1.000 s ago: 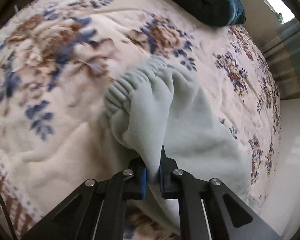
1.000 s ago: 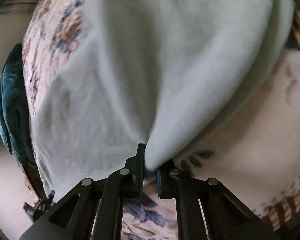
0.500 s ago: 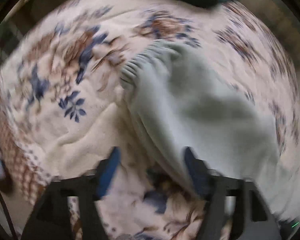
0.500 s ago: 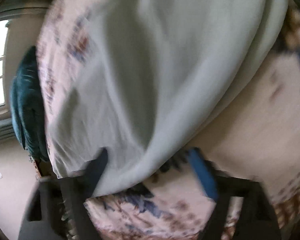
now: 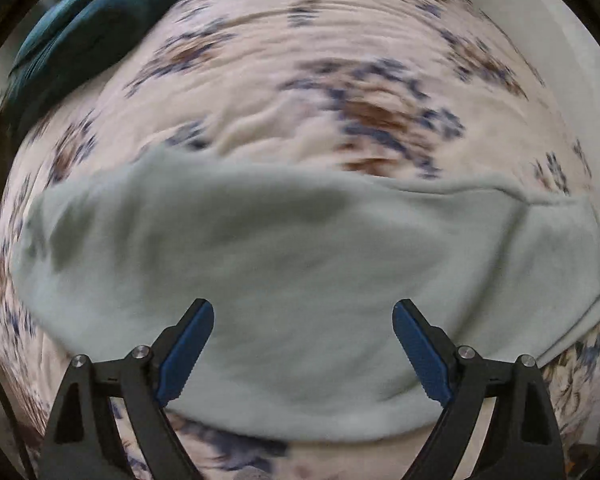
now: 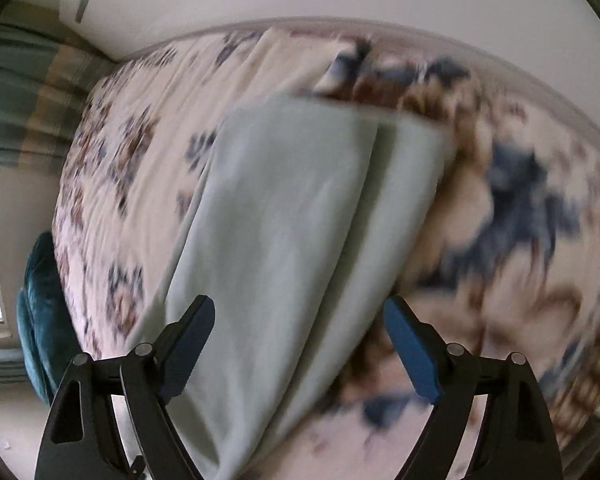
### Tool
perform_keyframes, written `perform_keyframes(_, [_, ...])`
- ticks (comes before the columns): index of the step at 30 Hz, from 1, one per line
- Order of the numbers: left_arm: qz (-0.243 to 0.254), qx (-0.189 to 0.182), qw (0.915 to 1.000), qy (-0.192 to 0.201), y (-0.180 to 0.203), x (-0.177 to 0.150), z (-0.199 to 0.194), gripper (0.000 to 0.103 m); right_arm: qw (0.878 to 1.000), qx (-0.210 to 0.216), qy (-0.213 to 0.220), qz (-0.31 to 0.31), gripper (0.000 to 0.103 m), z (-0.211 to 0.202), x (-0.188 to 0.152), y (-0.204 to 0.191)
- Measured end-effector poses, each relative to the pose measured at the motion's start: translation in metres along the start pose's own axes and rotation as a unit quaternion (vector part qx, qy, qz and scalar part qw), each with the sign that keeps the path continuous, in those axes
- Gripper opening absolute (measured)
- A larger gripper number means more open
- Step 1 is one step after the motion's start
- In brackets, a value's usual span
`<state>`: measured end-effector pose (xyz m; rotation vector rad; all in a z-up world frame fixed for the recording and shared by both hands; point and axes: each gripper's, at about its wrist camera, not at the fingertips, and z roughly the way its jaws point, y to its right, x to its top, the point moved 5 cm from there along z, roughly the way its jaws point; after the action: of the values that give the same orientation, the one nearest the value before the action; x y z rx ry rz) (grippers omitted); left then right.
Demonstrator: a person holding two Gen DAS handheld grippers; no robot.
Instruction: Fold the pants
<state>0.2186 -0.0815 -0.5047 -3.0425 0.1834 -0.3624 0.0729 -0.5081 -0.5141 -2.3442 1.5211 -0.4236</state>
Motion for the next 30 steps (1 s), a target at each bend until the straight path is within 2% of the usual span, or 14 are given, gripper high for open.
perform_keyframes(4, [0.024,0.02,0.9993,-0.021,0.045,0.0,0.012,0.092,1.0,-0.018,-0.005,-0.005,0.083,0.03,0.05,0.011])
perform_keyframes(6, [0.024,0.028,0.9989,-0.029,0.061,-0.002,0.014,0.092,0.999,-0.031,-0.023,0.002,0.074,0.048,0.065,0.023])
perform_keyframes(8, [0.023,0.036,0.9985,-0.033,0.071,-0.004,0.014,0.092,0.998,-0.043,-0.044,0.014,0.059,0.066,0.074,0.036])
perform_keyframes(9, [0.022,0.039,0.9984,-0.033,0.074,-0.005,0.013,0.092,0.998,-0.039,-0.051,0.019,0.044,0.072,0.079,0.042])
perform_keyframes(10, [0.022,0.044,0.9982,-0.034,0.077,-0.006,0.013,0.092,0.998,-0.033,-0.048,0.019,0.016,0.073,0.079,0.042])
perform_keyframes(11, [0.022,0.048,0.9979,-0.036,0.079,-0.008,0.013,0.092,0.999,-0.024,-0.043,0.011,0.007,0.071,0.078,0.041])
perform_keyframes(14, [0.018,0.05,0.9977,-0.042,0.087,-0.014,0.014,0.092,0.999,-0.011,-0.019,-0.029,0.007,0.044,0.078,0.032])
perform_keyframes(19, [0.026,0.058,0.9964,-0.056,0.095,-0.026,0.015,0.092,1.0,0.002,0.009,-0.03,0.007,-0.009,0.073,0.05])
perform_keyframes(22, [0.028,0.061,0.9956,-0.065,0.097,-0.032,0.02,0.092,0.998,0.007,-0.039,-0.041,0.008,0.006,0.066,0.064])
perform_keyframes(24, [0.028,0.06,0.9953,-0.07,0.098,-0.033,0.022,0.092,0.996,-0.003,-0.085,-0.014,0.012,0.022,0.063,0.083])
perform_keyframes(26, [0.027,0.06,0.9955,-0.068,0.098,-0.033,0.023,0.092,0.994,0.016,-0.103,0.023,0.013,0.027,0.071,0.096])
perform_keyframes(27, [0.027,0.061,0.9956,-0.067,0.099,-0.033,0.023,0.092,0.994,0.03,-0.103,0.026,0.016,0.027,0.075,0.097])
perform_keyframes(28, [0.026,0.061,0.9956,-0.066,0.1,-0.033,0.023,0.092,0.994,0.038,-0.103,0.019,0.029,0.028,0.08,0.096])
perform_keyframes(30, [0.024,0.061,0.9955,-0.068,0.1,-0.032,0.024,0.092,0.994,0.038,-0.1,0.011,0.037,0.032,0.087,0.094])
